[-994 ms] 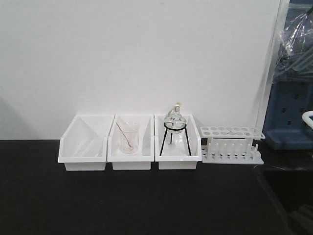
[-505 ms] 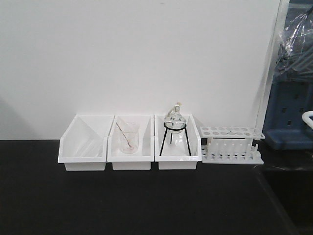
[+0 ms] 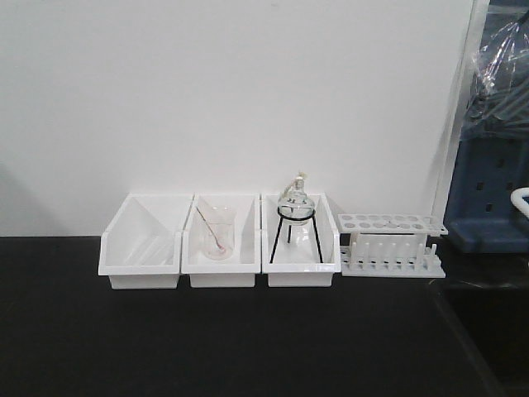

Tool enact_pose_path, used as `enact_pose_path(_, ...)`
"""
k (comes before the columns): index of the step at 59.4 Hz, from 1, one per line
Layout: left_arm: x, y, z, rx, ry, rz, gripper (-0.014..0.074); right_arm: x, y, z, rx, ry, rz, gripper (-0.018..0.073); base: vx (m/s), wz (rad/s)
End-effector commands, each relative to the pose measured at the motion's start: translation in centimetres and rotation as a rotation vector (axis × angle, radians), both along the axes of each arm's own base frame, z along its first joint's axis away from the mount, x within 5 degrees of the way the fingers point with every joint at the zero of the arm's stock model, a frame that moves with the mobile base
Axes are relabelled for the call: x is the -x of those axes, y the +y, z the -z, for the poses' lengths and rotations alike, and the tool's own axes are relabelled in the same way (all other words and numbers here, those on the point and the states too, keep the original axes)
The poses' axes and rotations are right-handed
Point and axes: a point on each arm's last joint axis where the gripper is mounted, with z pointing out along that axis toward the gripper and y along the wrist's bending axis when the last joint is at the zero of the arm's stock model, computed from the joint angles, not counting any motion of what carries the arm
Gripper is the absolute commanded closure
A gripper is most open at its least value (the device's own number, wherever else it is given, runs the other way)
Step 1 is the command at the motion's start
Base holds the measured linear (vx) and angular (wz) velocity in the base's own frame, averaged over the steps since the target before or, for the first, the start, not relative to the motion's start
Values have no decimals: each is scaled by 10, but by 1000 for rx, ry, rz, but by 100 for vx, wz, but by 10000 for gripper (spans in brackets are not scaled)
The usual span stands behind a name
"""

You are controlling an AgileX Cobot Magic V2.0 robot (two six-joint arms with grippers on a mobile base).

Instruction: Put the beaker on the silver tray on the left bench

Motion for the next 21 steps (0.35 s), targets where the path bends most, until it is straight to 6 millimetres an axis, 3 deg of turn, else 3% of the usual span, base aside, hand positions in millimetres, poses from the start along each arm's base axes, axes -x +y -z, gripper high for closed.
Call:
enact_pose_path(1,-2,-1,-1,12,-69,15,595,1,0,-7,11,-99,1,571,0,0)
enact_pose_path(21,-2,-1,-1,12,-69,15,595,1,0,-7,11,-99,1,570,0,0)
